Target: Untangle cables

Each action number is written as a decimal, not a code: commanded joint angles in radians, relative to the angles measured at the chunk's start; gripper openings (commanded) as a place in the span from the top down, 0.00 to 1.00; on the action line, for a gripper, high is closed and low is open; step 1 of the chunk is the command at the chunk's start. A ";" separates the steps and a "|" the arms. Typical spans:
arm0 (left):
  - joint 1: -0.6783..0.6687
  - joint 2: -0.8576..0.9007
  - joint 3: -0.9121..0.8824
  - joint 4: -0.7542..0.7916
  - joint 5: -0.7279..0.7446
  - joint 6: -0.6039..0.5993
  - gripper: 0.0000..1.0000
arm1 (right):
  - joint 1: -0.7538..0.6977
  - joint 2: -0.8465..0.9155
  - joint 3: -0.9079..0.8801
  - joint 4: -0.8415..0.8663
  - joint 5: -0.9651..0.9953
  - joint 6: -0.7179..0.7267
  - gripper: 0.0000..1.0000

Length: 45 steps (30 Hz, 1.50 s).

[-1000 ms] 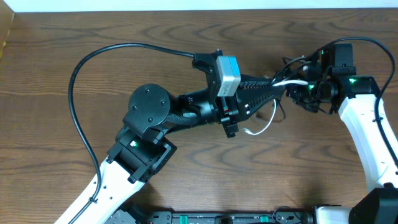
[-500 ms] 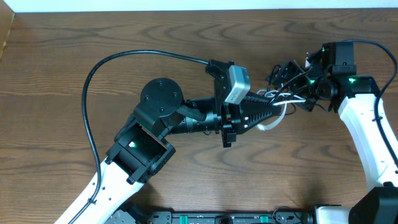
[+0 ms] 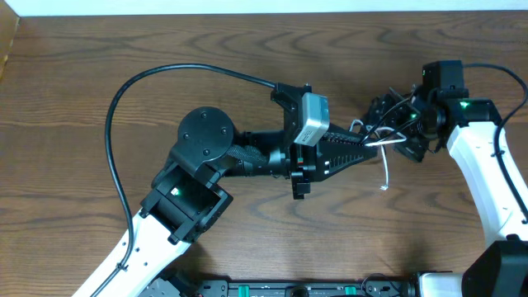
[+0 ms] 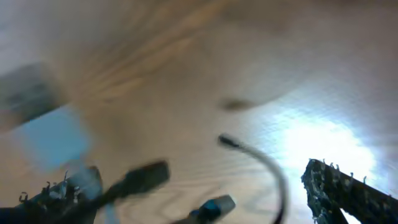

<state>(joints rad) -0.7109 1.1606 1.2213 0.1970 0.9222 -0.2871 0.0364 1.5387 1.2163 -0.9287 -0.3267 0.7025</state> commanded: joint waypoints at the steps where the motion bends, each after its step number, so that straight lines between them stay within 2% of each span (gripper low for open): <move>1: 0.028 -0.034 0.013 0.022 0.011 0.016 0.92 | -0.002 0.010 0.010 -0.043 0.073 -0.059 0.01; 8: 0.124 -0.043 0.013 0.024 0.008 0.016 0.93 | -0.003 0.010 0.010 -0.142 0.104 -0.196 0.01; 14: 0.211 -0.072 0.013 0.030 0.008 0.016 0.93 | -0.003 0.010 0.010 -0.187 0.248 -0.195 0.01; 22: 0.325 -0.083 0.013 0.021 0.008 0.016 0.93 | -0.003 0.010 0.010 -0.187 0.244 -0.195 0.01; 39: 0.443 -0.084 0.013 -0.017 0.006 0.010 0.93 | -0.003 0.010 0.010 -0.176 0.042 -0.195 0.01; 45: 0.438 -0.083 0.013 -0.032 0.154 -0.011 0.93 | -0.005 0.010 0.010 -0.069 -0.023 -0.130 0.01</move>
<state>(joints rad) -0.2764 1.1011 1.2213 0.1596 0.9688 -0.2890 0.0364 1.5406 1.2163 -1.0321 -0.3126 0.5232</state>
